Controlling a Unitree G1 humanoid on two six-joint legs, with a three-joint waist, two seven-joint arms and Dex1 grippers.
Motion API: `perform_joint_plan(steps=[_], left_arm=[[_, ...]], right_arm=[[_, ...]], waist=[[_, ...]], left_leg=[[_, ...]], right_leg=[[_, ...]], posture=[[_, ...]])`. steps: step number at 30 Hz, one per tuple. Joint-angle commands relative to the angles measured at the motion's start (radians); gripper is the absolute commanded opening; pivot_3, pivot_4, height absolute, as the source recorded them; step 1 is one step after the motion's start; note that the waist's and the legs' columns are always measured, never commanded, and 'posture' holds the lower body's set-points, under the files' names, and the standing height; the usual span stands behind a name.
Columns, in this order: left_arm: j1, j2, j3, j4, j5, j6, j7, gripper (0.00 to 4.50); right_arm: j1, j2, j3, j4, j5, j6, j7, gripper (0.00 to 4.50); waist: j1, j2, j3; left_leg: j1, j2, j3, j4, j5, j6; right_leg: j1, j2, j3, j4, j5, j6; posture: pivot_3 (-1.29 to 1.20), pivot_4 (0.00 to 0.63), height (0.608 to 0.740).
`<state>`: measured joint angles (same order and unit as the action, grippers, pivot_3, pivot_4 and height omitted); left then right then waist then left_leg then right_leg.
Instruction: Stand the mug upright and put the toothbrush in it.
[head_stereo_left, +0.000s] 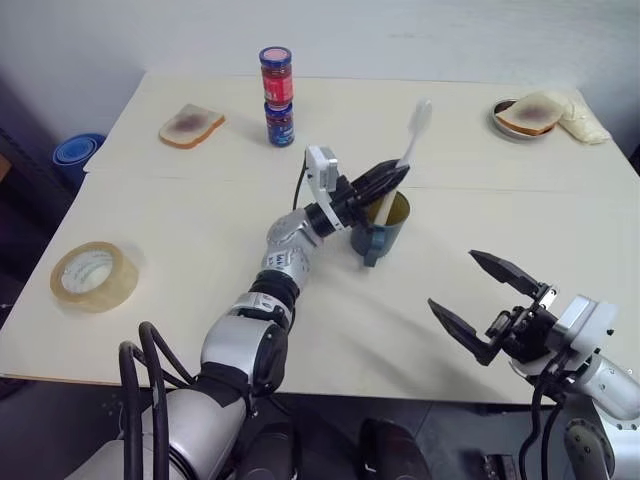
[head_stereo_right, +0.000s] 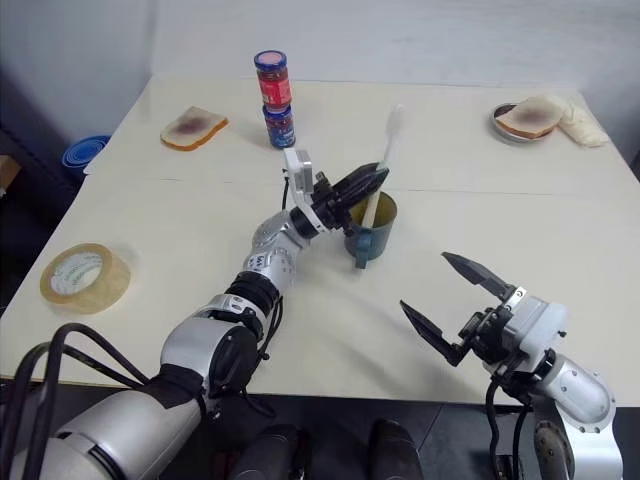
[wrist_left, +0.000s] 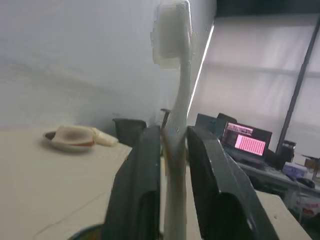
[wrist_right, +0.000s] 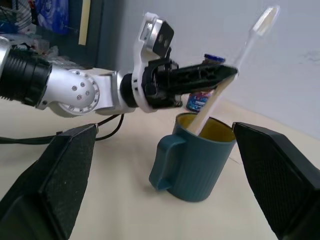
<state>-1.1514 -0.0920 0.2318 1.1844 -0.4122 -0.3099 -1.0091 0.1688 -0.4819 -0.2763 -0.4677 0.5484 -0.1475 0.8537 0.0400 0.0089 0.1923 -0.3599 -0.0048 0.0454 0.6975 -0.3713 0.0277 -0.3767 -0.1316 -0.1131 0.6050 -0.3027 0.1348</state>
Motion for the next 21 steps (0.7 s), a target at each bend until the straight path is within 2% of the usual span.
perform_joint_plan(steps=[1, 5, 9, 11, 15, 18, 21], left_arm=[[-0.024, 0.029, 0.012, -0.048, -0.004, 0.020, -0.036, 2.08], [0.088, 0.113, -0.030, -0.272, 0.001, 0.066, -0.115, 3.31], [0.305, 0.292, -0.075, -0.621, 0.003, 0.251, -0.129, 3.31], [0.424, 0.399, -0.087, -0.761, 0.041, 0.272, -0.119, 3.31], [0.776, 0.689, -0.033, -1.058, 0.125, 0.353, -0.091, 3.31], [0.952, 0.765, 0.034, -1.169, 0.099, 0.318, -0.078, 3.31], [1.045, 0.764, 0.096, -1.282, 0.062, 0.410, 0.022, 3.31]], right_arm=[[-0.010, -0.017, 0.000, -0.045, 0.000, 0.015, -0.027, 4.50], [-0.025, -0.033, 0.004, -0.009, 0.008, 0.026, -0.007, 4.50], [-0.082, -0.069, 0.014, 0.110, 0.010, -0.002, 0.090, 4.50], [-0.120, -0.090, 0.018, 0.174, 0.014, -0.016, 0.143, 4.50], [-0.233, -0.159, 0.032, 0.347, 0.057, -0.001, 0.319, 4.50], [-0.289, -0.177, 0.046, 0.438, 0.054, -0.020, 0.408, 4.50], [-0.335, -0.181, 0.062, 0.523, 0.038, -0.039, 0.478, 4.50]], waist=[[-0.001, 0.000, 0.000], [-0.012, 0.000, 0.000], [-0.028, 0.000, 0.000], [-0.043, 0.000, 0.000], [-0.048, 0.001, 0.000], [-0.032, 0.001, 0.000], [-0.013, 0.001, 0.001]], left_leg=[[0.000, 0.000, 0.000, 0.000, 0.000, 0.000], [0.000, 0.000, 0.001, 0.000, 0.000, 0.000], [0.002, 0.001, -0.005, -0.001, 0.000, 0.000], [0.003, 0.002, -0.006, -0.001, 0.000, 0.000], [0.004, 0.005, -0.007, -0.001, 0.000, 0.000], [0.004, 0.005, -0.008, -0.002, 0.000, 0.000], [0.002, 0.004, -0.012, 0.001, -0.001, 0.001]], right_leg=[[0.000, 0.000, -0.001, 0.000, 0.000, 0.000], [0.000, 0.000, -0.001, 0.000, 0.000, 0.000], [0.000, 0.000, 0.001, 0.001, 0.000, 0.000], [0.000, 0.000, 0.001, 0.003, 0.000, 0.000], [0.000, -0.001, 0.003, 0.004, 0.000, -0.001], [0.001, -0.002, 0.004, 0.002, 0.000, -0.001], [0.003, -0.006, 0.004, 0.001, 0.000, -0.001]], posture=[[0.00, 0.150, 0.740], [0.00, 0.150, 0.740], [0.00, 0.150, 0.740], [0.00, 0.150, 0.740], [0.00, 0.150, 0.740], [0.00, 0.150, 0.740], [0.00, 0.150, 0.740]])
